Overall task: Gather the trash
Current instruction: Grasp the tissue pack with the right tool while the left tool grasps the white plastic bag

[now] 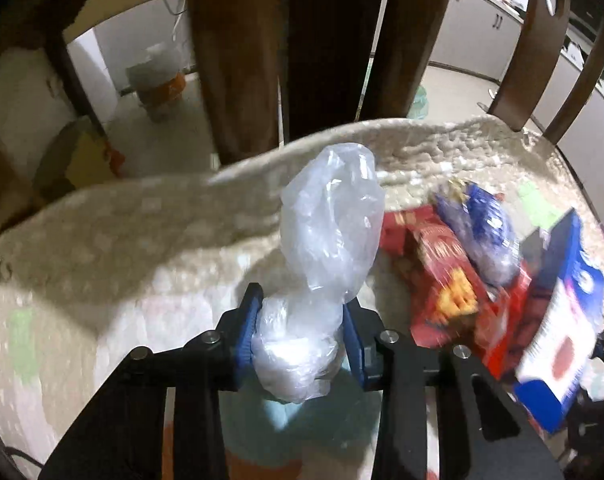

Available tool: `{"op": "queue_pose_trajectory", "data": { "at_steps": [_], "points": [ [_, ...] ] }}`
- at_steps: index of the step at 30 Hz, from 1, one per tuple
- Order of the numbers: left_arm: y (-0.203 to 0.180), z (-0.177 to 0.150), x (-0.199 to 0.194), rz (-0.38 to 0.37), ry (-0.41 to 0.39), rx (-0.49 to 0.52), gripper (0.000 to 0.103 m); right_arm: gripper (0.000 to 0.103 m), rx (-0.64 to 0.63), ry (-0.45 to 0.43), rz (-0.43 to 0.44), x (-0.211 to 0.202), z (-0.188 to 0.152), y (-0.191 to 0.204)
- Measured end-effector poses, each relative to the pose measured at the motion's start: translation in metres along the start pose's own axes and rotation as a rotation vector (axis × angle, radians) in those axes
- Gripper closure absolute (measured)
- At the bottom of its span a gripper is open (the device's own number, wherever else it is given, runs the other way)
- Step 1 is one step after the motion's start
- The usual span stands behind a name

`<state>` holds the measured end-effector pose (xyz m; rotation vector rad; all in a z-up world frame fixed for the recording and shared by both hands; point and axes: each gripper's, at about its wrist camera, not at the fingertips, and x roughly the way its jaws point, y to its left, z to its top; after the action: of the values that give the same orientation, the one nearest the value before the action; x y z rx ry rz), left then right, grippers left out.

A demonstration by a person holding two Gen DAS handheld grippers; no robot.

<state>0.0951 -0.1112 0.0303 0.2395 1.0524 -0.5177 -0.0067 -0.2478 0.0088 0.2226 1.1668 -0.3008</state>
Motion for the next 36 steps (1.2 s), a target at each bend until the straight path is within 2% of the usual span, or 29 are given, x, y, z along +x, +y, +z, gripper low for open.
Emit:
{"op": "queue_pose_trajectory", "data": {
  "at_steps": [2,11,17,19,21,23,26,30,34,36],
  "points": [
    [-0.002,-0.011,-0.014,-0.003,0.000,-0.014,0.066,0.049,0.021,-0.003,0.011,-0.004,-0.003,-0.004],
    [-0.011,-0.085,-0.081,-0.042,0.013,-0.090,0.066,0.049,0.093,0.010,0.015,-0.034,-0.038,-0.049],
    [-0.035,-0.125,-0.090,-0.071,0.058,-0.102,0.064,0.049,0.135,-0.001,0.004,-0.064,-0.079,-0.076],
    [-0.042,-0.130,-0.088,-0.065,0.061,-0.110,0.062,0.048,0.142,-0.014,-0.011,-0.072,-0.088,-0.084],
    [-0.049,-0.133,-0.087,-0.028,0.046,-0.102,0.055,0.045,0.139,-0.022,-0.032,-0.077,-0.096,-0.089],
    [-0.054,-0.132,-0.080,0.003,0.043,-0.102,0.049,0.038,0.142,-0.030,-0.043,-0.074,-0.096,-0.096],
    [-0.058,-0.133,-0.076,0.025,0.044,-0.094,0.048,0.030,0.145,-0.048,-0.028,-0.080,-0.102,-0.099],
    [-0.058,-0.130,-0.072,0.057,0.037,-0.084,0.040,0.027,0.128,-0.064,-0.025,-0.084,-0.104,-0.098],
    [-0.053,-0.126,-0.069,0.027,0.043,-0.128,0.040,0.027,0.125,-0.064,-0.016,-0.083,-0.104,-0.093],
    [-0.053,-0.124,-0.068,0.035,0.035,-0.137,0.035,0.027,0.121,-0.067,-0.013,-0.082,-0.102,-0.090]
  ]
}}
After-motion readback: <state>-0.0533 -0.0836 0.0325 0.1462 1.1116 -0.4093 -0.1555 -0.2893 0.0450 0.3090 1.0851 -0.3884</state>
